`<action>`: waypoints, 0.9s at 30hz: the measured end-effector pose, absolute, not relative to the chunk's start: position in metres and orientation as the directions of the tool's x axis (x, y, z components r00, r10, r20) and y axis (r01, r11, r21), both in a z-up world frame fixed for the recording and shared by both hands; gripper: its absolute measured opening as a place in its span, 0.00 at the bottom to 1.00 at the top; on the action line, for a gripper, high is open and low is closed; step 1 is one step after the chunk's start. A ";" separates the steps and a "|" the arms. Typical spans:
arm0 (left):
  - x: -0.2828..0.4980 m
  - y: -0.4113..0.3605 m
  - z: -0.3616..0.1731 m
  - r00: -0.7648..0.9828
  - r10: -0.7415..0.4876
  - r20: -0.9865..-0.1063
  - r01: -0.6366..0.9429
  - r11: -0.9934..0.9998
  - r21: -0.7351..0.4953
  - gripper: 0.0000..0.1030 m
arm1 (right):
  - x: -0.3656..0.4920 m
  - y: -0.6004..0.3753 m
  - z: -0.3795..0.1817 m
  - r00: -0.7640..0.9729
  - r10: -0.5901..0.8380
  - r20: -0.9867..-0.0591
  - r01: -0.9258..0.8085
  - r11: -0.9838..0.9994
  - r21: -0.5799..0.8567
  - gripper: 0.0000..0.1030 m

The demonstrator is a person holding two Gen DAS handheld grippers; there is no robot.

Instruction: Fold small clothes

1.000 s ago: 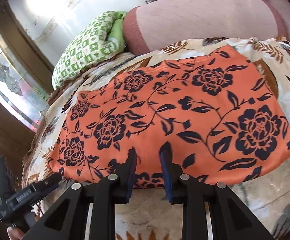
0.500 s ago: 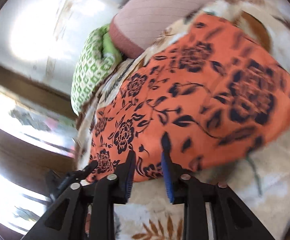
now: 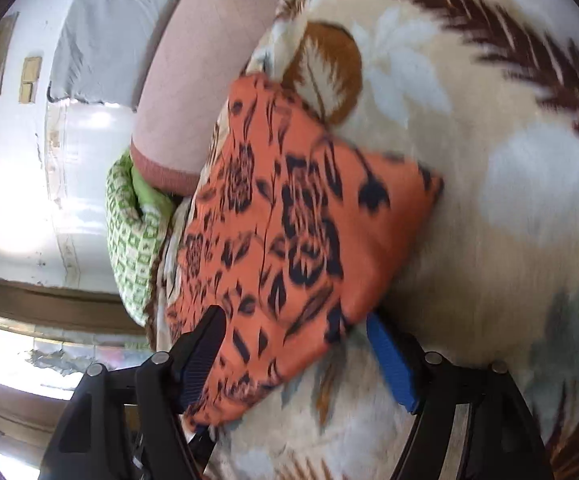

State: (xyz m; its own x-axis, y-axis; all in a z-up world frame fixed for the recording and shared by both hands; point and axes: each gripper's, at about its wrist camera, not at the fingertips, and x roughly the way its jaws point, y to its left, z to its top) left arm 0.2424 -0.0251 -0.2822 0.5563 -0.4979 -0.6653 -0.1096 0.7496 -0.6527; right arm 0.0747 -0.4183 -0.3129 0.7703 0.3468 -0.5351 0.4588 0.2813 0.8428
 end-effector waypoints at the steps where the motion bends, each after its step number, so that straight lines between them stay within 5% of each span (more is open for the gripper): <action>1: 0.243 -0.026 -0.281 0.562 -0.495 -0.663 -0.105 0.752 -0.651 0.32 | 0.078 -0.421 -0.316 0.777 0.339 -0.531 0.460 0.269 0.846 0.72; 5: 0.247 -0.034 -0.278 0.569 -0.493 -0.658 -0.070 0.768 -0.636 0.33 | 0.089 -0.429 -0.318 0.801 0.306 -0.514 0.448 0.262 0.855 0.64; 8: 0.255 -0.038 -0.287 0.546 -0.503 -0.670 -0.104 0.753 -0.650 0.51 | 0.101 -0.431 -0.321 0.799 0.291 -0.526 0.456 0.278 0.846 0.32; 9: 0.257 -0.037 -0.291 0.541 -0.511 -0.668 -0.118 0.740 -0.662 0.52 | 0.106 -0.431 -0.323 0.791 0.291 -0.538 0.465 0.286 0.838 0.28; 13: 0.264 -0.042 -0.289 0.540 -0.494 -0.682 -0.118 0.757 -0.642 0.52 | 0.124 -0.430 -0.325 0.783 0.289 -0.551 0.460 0.328 0.825 0.28; 15: 0.265 -0.042 -0.288 0.543 -0.448 -0.711 -0.125 0.793 -0.596 0.28 | 0.133 -0.426 -0.319 0.771 0.279 -0.573 0.452 0.394 0.800 0.18; 27: 0.243 -0.036 -0.263 0.601 -0.409 -0.687 -0.067 0.830 -0.553 0.18 | 0.130 -0.387 -0.251 0.795 0.060 -0.604 0.394 0.705 0.590 0.14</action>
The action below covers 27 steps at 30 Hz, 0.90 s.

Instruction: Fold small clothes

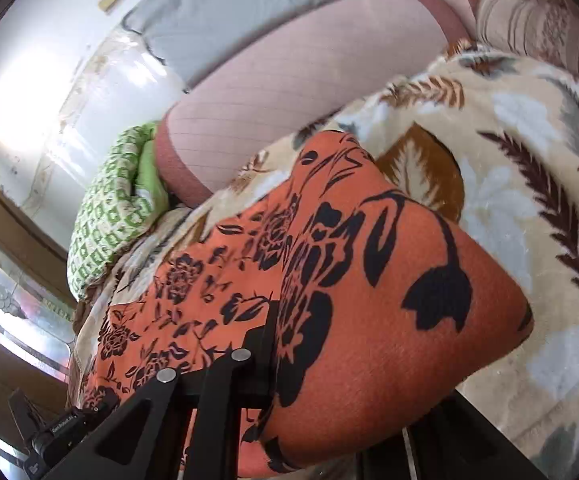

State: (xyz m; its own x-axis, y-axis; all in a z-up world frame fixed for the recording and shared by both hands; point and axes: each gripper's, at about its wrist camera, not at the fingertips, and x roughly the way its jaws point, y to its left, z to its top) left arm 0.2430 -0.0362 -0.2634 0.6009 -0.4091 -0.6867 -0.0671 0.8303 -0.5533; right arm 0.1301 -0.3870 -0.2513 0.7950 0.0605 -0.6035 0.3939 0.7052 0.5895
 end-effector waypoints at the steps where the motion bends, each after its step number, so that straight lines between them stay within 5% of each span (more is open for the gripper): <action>1: 0.239 -0.034 -0.263 0.597 -0.415 -0.687 -0.066 0.828 -0.557 0.18 | 0.125 -0.387 -0.250 0.797 0.062 -0.600 0.392 0.704 0.593 0.14; 9: 0.207 -0.025 -0.276 0.535 -0.444 -0.719 -0.053 0.832 -0.553 0.18 | 0.086 -0.397 -0.258 0.774 0.092 -0.626 0.408 0.684 0.605 0.14; 14: 0.209 -0.018 -0.290 0.516 -0.460 -0.722 -0.085 0.811 -0.578 0.25 | 0.084 -0.401 -0.299 0.661 0.228 -0.715 0.459 0.630 0.626 0.19; 16: 0.210 -0.016 -0.290 0.514 -0.481 -0.710 -0.094 0.791 -0.604 0.29 | 0.081 -0.411 -0.302 0.670 0.271 -0.691 0.460 0.580 0.673 0.26; 20: 0.212 -0.015 -0.290 0.528 -0.485 -0.697 -0.100 0.780 -0.618 0.33 | 0.074 -0.413 -0.295 0.630 0.348 -0.695 0.451 0.564 0.691 0.60; 27: 0.210 -0.019 -0.286 0.558 -0.445 -0.701 -0.105 0.800 -0.591 0.26 | 0.063 -0.389 -0.266 0.506 0.545 -0.669 0.356 0.574 0.737 0.60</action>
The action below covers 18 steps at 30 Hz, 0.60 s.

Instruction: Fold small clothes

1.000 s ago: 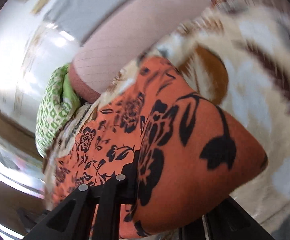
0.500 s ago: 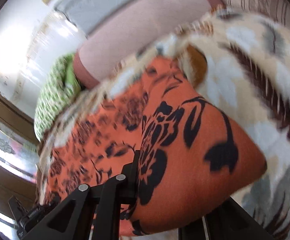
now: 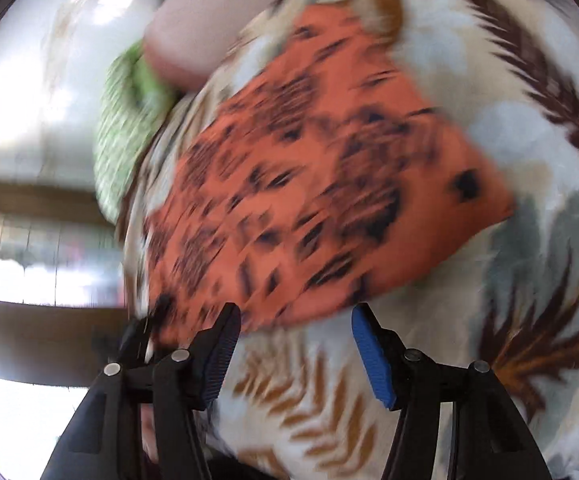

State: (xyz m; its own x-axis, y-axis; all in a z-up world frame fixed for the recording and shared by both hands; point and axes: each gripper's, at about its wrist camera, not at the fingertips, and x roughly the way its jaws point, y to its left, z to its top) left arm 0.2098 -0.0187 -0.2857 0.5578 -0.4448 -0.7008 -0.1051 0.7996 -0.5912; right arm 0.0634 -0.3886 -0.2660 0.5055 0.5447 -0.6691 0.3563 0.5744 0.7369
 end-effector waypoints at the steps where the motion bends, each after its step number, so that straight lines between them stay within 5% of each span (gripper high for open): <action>1: 0.209 -0.020 -0.284 0.565 -0.435 -0.701 -0.096 0.809 -0.580 0.25 | 0.066 -0.379 -0.258 0.493 0.571 -0.656 0.303 0.594 0.745 0.60; 6: 0.211 -0.023 -0.286 0.557 -0.425 -0.714 -0.088 0.824 -0.559 0.24 | 0.094 -0.339 -0.237 0.541 0.602 -0.587 0.137 0.625 0.768 0.52; 8: 0.214 -0.019 -0.290 0.548 -0.446 -0.707 -0.107 0.801 -0.589 0.26 | 0.117 -0.328 -0.237 0.582 0.448 -0.678 0.160 0.755 0.636 0.32; 11: 0.218 -0.017 -0.293 0.544 -0.481 -0.687 -0.110 0.772 -0.627 0.35 | 0.138 -0.309 -0.253 0.614 0.341 -0.711 0.186 0.814 0.551 0.20; 18: 0.225 -0.030 -0.282 0.561 -0.436 -0.703 -0.034 0.837 -0.546 0.23 | 0.158 -0.275 -0.265 0.689 0.290 -0.664 0.189 0.813 0.551 0.20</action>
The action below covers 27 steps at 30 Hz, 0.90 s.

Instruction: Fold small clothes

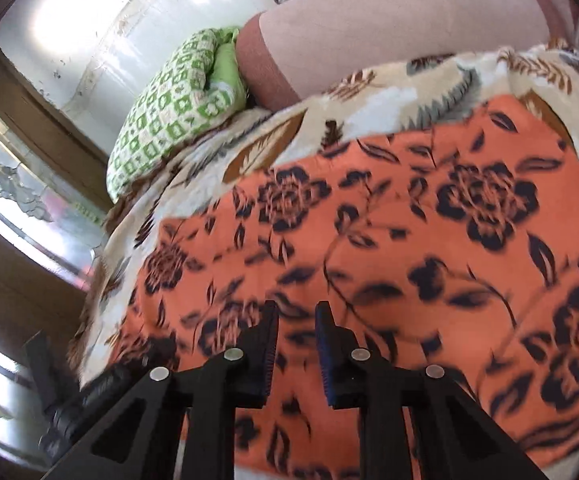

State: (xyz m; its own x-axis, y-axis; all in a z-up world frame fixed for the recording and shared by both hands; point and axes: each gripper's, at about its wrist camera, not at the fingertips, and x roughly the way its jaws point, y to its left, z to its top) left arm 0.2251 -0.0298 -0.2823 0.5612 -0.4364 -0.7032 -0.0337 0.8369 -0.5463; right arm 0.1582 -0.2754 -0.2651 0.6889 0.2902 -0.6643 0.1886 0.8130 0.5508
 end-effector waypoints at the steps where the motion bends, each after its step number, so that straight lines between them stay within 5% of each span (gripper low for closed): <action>1: 0.225 -0.031 -0.281 0.564 -0.435 -0.702 -0.024 0.841 -0.541 0.22 | 0.164 -0.272 -0.270 0.682 0.295 -0.669 0.194 0.809 0.555 0.20; 4: 0.224 -0.034 -0.271 0.586 -0.424 -0.691 0.023 0.860 -0.509 0.20 | 0.184 -0.262 -0.296 0.583 0.332 -0.742 0.201 0.825 0.527 0.19; 15: 0.197 -0.088 -0.207 0.713 -0.328 -0.620 0.227 0.944 -0.239 0.20 | 0.172 -0.294 -0.290 0.580 0.452 -0.677 0.167 0.748 0.642 0.18; 21: 0.170 -0.158 -0.177 0.754 -0.345 -0.560 0.360 0.929 -0.088 0.20 | 0.139 -0.379 -0.257 0.739 0.339 -0.582 0.205 0.710 0.674 0.18; 27: 0.161 -0.248 -0.177 0.694 -0.415 -0.589 0.484 0.874 -0.046 0.20 | 0.104 -0.470 -0.253 0.812 0.237 -0.533 0.304 0.608 0.733 0.22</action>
